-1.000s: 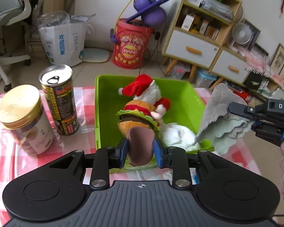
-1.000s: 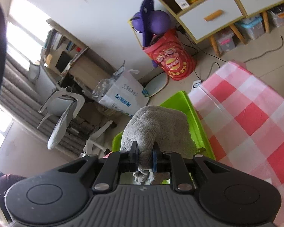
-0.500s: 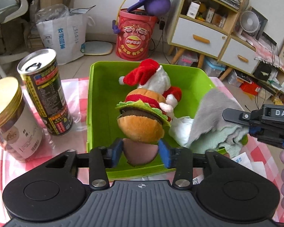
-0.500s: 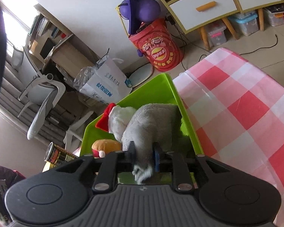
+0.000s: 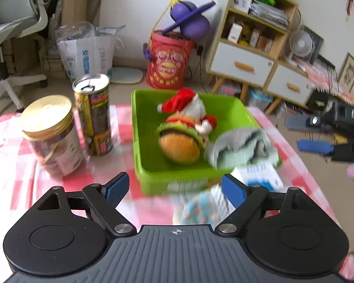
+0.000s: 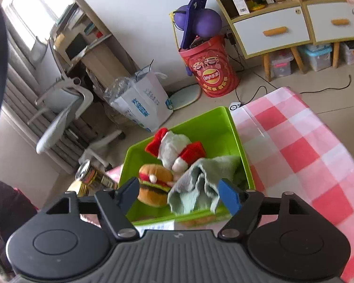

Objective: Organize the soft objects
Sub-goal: 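Move left gripper to the pink bunny plush while right gripper reaches the white gloves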

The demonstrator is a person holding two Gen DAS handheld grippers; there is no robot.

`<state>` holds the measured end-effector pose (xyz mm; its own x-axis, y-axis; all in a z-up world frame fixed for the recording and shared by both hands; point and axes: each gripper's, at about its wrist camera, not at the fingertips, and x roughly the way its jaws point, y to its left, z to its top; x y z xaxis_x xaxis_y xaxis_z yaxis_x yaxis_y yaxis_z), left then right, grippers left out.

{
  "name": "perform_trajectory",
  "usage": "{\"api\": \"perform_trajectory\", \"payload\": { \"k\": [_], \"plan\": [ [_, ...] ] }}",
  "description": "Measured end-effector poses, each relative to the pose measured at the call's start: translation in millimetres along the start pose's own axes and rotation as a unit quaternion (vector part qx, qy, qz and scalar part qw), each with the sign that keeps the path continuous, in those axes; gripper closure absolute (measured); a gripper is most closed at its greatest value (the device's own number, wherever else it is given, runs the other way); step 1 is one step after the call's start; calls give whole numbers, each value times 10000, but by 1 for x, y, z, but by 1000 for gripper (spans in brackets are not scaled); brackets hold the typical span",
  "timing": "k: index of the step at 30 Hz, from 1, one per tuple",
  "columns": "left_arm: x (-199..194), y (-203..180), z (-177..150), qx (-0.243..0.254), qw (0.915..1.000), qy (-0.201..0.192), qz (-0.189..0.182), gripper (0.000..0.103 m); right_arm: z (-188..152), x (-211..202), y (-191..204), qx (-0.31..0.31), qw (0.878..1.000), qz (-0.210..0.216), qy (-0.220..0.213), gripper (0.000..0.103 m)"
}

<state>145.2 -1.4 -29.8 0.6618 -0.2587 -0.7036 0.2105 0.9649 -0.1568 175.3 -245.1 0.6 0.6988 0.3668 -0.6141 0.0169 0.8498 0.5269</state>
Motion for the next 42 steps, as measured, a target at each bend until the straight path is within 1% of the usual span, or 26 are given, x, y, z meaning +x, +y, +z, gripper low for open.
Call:
{"api": "perform_trajectory", "payload": {
  "k": [1, 2, 3, 9, 11, 15, 18, 22, 25, 27, 31, 34, 38, 42],
  "plan": [
    [-4, 0, -3, 53, 10000, 7, 46, 19, -3, -6, 4, -45, 10000, 0, 32, 50],
    [-10, 0, -8, 97, 9999, -6, 105, 15, -6, -10, 7, -88, 9999, 10, 62, 45],
    [-17, 1, -12, 119, 9998, -12, 162, 13, -10, -14, 9, -120, 9999, -5, 85, 44],
    [-52, 14, -35, 43, 9997, 20, 237, 10, -39, -35, 24, -309, 9987, -196, 350, 42],
    [-63, 19, -42, 16, 9995, 32, 311, 9, -49, -38, 29, -366, 9977, -268, 511, 42],
    [-82, 24, -56, -72, 9990, 67, 436, 6, -69, -45, 38, -457, 9959, -349, 696, 42],
    [-90, 29, -70, -209, 9983, 87, 535, 6, -87, -47, 44, -540, 9940, -401, 860, 41],
    [-88, 37, -84, -417, 9961, 208, 743, 6, -106, -43, 44, -539, 9914, -570, 1050, 41],
    [-83, 43, -92, -555, 9933, 387, 934, 6, -112, -40, 40, -434, 9895, -710, 1179, 41],
    [-82, 47, -96, -666, 9922, 426, 963, 6, -115, -39, 38, -326, 9887, -770, 1246, 41],
    [-74, 52, -101, -909, 9892, 539, 1011, 6, -120, -32, 36, -236, 9878, -753, 1341, 41],
    [-67, 54, -105, -875, 9887, 607, 1059, 6, -124, -26, 35, -190, 9857, -817, 1460, 41],
    [-57, 56, -108, -759, 9883, 729, 1102, 6, -128, -17, 29, 38, 9823, -830, 1680, 41],
    [-50, 61, -111, -855, 9873, 838, 1046, 6, -129, -10, 24, 151, 9801, -928, 1750, 41]
  ]
}}
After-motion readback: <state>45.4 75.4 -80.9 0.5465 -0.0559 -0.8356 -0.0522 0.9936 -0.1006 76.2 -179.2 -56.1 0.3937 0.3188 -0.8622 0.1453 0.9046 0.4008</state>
